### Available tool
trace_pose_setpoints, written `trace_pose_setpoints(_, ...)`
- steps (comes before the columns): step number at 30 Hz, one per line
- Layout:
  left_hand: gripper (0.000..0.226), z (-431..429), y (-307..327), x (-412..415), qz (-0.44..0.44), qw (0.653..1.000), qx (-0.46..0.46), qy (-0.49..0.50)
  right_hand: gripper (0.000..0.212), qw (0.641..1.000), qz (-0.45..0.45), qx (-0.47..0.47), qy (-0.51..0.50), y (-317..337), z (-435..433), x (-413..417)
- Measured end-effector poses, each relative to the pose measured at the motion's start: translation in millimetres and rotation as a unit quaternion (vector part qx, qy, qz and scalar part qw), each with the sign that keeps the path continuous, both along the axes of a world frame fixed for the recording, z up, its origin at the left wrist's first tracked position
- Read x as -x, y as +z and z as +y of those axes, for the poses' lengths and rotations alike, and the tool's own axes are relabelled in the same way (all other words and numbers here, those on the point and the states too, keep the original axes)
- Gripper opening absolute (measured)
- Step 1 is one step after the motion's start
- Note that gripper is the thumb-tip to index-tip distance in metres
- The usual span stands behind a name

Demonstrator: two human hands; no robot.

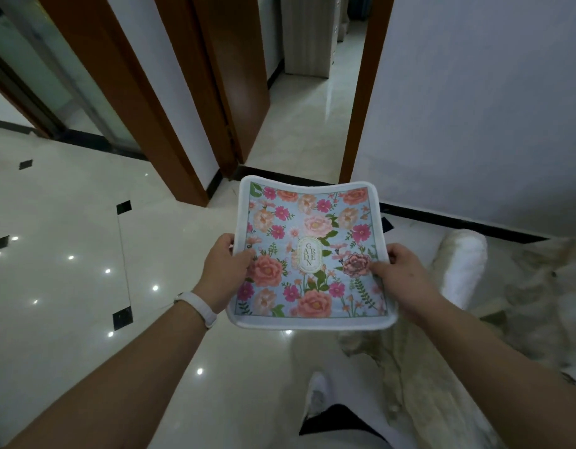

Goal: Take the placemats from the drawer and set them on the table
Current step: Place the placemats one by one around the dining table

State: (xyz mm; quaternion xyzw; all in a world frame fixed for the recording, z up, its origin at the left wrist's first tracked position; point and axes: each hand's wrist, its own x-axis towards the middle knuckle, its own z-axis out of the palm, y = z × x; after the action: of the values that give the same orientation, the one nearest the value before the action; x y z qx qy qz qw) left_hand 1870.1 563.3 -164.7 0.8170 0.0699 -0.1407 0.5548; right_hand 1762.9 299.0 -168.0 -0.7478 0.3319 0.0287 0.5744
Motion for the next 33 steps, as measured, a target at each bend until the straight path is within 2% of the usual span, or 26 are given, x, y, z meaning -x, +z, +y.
trace_pose_setpoints(6,0.01,-44.8,19.9,-64.1,-0.028,1.0,-0.002,-0.007,0.013,0.997,-0.046,-0.042,-0.055,8.5,-36.1,-55.8)
trace_pose_setpoints(14,0.025,-83.6,15.5,-126.8,-0.007,0.998,0.01,-0.056,0.011,0.993,-0.051,-0.058,-0.087,11.2,-69.6,-93.7)
trace_pose_setpoints(23,0.02,-125.1,-13.4,-223.6,0.01,0.988,0.014,-0.154,0.01,0.984,-0.032,-0.03,-0.174,-1.0,-81.5,-143.8)
trace_pose_setpoints(29,0.008,-142.2,-7.9,-317.4,-0.001,0.976,0.024,-0.217,0.012,0.97,-0.031,-0.016,-0.239,-1.5,-68.5,-213.2)
trace_pose_setpoints(33,0.016,-147.8,-3.8,-378.8,0.018,0.966,0.038,-0.255,0.013,0.959,-0.037,-0.025,-0.279,4.5,-61.3,-259.5)
